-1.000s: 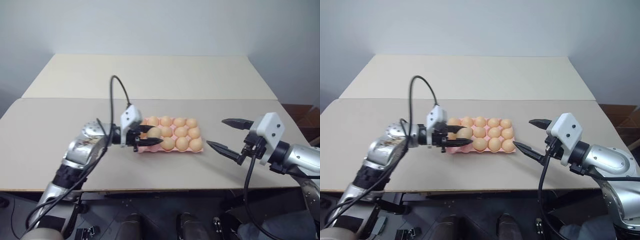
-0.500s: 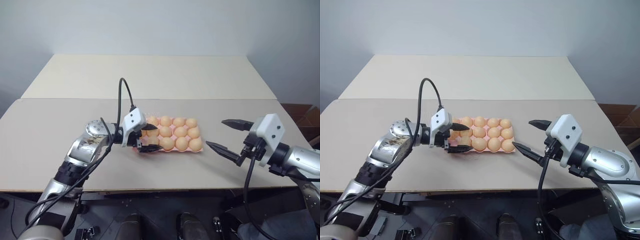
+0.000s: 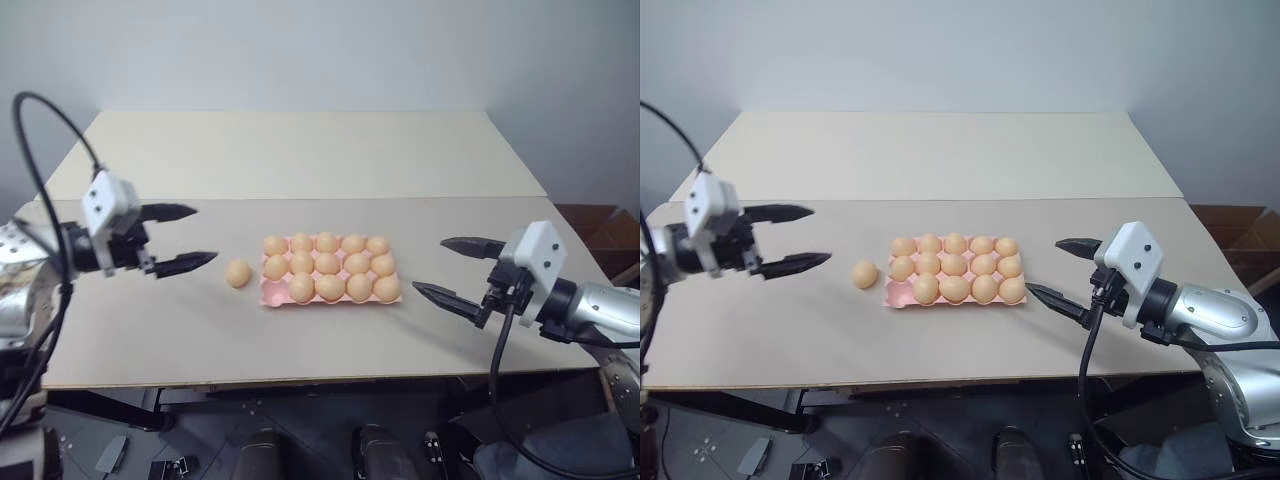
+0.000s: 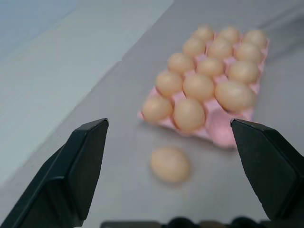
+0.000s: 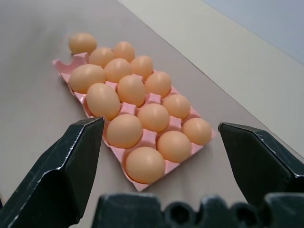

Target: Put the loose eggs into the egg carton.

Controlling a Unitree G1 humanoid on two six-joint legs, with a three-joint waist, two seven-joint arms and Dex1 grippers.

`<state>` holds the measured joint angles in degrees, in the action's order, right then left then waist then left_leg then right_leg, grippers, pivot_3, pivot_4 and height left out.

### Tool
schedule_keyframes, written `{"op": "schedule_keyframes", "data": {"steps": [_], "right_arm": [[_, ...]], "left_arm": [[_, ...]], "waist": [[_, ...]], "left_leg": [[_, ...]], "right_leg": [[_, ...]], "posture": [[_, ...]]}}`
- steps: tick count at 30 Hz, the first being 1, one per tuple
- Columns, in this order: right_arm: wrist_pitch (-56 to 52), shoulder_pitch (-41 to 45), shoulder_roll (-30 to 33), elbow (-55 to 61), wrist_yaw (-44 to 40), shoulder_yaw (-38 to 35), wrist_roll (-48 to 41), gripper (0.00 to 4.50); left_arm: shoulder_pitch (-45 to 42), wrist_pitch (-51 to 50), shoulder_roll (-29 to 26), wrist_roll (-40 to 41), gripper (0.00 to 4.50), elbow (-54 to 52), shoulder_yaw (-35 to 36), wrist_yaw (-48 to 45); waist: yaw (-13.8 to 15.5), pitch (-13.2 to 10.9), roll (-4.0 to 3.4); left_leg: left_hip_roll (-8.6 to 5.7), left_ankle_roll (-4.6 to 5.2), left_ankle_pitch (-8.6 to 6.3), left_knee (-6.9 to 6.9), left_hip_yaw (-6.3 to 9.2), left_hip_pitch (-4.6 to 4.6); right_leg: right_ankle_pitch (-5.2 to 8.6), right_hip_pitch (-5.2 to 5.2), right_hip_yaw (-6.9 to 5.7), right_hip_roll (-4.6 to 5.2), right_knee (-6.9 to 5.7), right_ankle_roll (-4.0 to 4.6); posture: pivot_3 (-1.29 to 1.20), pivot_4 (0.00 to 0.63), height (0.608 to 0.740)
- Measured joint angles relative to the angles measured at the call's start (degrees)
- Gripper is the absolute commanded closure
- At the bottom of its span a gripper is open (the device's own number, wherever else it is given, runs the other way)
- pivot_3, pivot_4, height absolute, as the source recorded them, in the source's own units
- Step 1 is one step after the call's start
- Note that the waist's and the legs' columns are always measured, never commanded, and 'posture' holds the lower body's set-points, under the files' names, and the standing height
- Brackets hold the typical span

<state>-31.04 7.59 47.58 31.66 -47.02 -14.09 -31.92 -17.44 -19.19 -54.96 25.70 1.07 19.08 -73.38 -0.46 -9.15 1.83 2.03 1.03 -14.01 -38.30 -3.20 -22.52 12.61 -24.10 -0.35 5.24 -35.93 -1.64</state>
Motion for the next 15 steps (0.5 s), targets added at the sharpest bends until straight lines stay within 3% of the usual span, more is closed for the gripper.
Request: {"op": "schedule_keyframes", "data": {"steps": [5,7,11,15], "right_arm": [[1.6,0.8,0.4,-2.6,-2.8,1.0,0.5,0.0],[2.4,-0.2,0.5,-3.8,-4.2,1.3,0.7,0.0],[2.5,0.5,0.6,-4.3,-5.2,1.4,0.9,0.0],[2.7,1.2,1.1,-4.7,-5.2,1.4,1.3,0.0]], "left_arm": [[11.9,0.3,-1.3,1.8,0.02,-2.6,9.4,-3.0],[21.6,-1.3,0.9,3.7,0.02,-9.0,15.7,-2.3],[23.3,-4.8,2.6,5.1,0.02,-13.5,15.7,2.6],[16.6,-12.0,2.9,4.0,0.02,-14.1,8.7,11.9]], "waist": [[1.2,0.0,0.03],[0.7,0.0,0.03],[1.2,0.0,0.05],[1.6,0.0,0.04]], "left_leg": [[0.03,-0.02,0.01,-0.02,-0.01,-0.07],[0.07,0.02,-0.09,0.0,-0.12,-0.02],[0.1,-0.05,-0.03,-0.02,-0.07,0.06],[0.05,-0.07,0.0,-0.03,-0.05,0.19]], "right_leg": [[0.02,-0.03,-0.12,0.01,0.06,0.05],[0.05,-0.04,0.06,0.04,0.07,0.08],[0.04,0.02,-0.04,-0.03,-0.01,0.1],[0.22,0.15,-0.03,-0.04,-0.07,-0.24]], "posture": [[0.0,0.15,0.74],[0.0,0.15,0.74],[0.0,0.15,0.74],[0.0,0.15,0.74]]}}
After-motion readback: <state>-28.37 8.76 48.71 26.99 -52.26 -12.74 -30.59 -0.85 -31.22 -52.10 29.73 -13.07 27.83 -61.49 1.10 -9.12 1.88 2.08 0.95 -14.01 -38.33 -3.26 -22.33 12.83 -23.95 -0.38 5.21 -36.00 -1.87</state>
